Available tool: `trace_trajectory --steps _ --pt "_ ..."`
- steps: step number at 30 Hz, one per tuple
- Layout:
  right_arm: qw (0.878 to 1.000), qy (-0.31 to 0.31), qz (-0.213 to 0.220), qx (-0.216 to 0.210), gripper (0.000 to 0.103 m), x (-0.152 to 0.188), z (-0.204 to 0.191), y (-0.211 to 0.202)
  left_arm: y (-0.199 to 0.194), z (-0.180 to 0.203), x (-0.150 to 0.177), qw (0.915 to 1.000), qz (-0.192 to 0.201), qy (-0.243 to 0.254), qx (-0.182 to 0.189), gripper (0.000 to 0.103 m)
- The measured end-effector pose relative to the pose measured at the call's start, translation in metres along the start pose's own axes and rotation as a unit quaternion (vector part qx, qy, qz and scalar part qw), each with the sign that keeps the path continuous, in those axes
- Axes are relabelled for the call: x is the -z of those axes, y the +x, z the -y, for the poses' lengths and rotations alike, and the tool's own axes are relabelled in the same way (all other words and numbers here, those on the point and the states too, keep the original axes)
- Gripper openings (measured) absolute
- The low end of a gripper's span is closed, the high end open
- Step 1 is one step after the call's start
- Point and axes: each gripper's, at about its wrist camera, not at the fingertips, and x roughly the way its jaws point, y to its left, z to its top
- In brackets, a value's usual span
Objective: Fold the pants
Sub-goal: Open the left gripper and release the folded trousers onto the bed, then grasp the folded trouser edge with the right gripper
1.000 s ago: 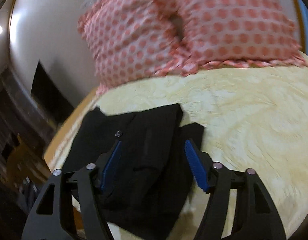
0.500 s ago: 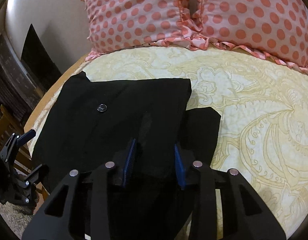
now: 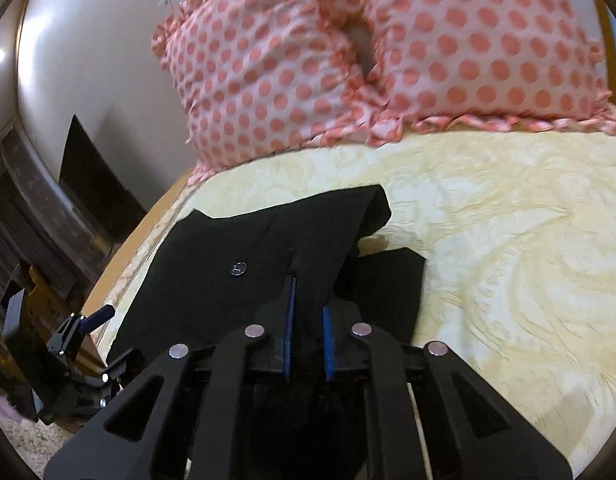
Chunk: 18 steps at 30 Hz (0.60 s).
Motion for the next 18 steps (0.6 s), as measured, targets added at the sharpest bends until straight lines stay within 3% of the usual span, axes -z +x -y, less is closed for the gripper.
trace_trajectory --steps 6,7,8,10,13,18 --pt "0.997 0.031 -0.021 0.072 0.015 0.038 0.013 0.006 0.006 -0.014 0.001 0.9998 -0.008 -0.018 -0.009 0.096" --pt "0.996 0.021 -0.018 0.088 0.027 0.039 0.011 0.006 0.007 -0.017 0.0 0.9997 -0.012 -0.022 -0.007 0.096" --pt "0.994 0.013 -0.019 0.107 0.048 0.036 0.008 0.004 0.007 -0.018 -0.001 0.9996 -0.013 -0.024 -0.005 0.096" --pt "0.987 -0.01 0.01 0.16 0.068 0.03 -0.001 -0.01 0.004 -0.019 -0.003 0.9996 -0.005 -0.028 0.003 0.096" --pt "0.982 -0.056 0.071 0.163 0.063 0.03 -0.019 -0.032 -0.004 -0.011 -0.006 0.9994 0.022 -0.022 0.016 0.1" --pt "0.98 -0.135 0.065 0.131 0.059 0.051 -0.064 -0.026 0.007 0.015 -0.009 0.9996 0.015 0.005 0.023 0.1"
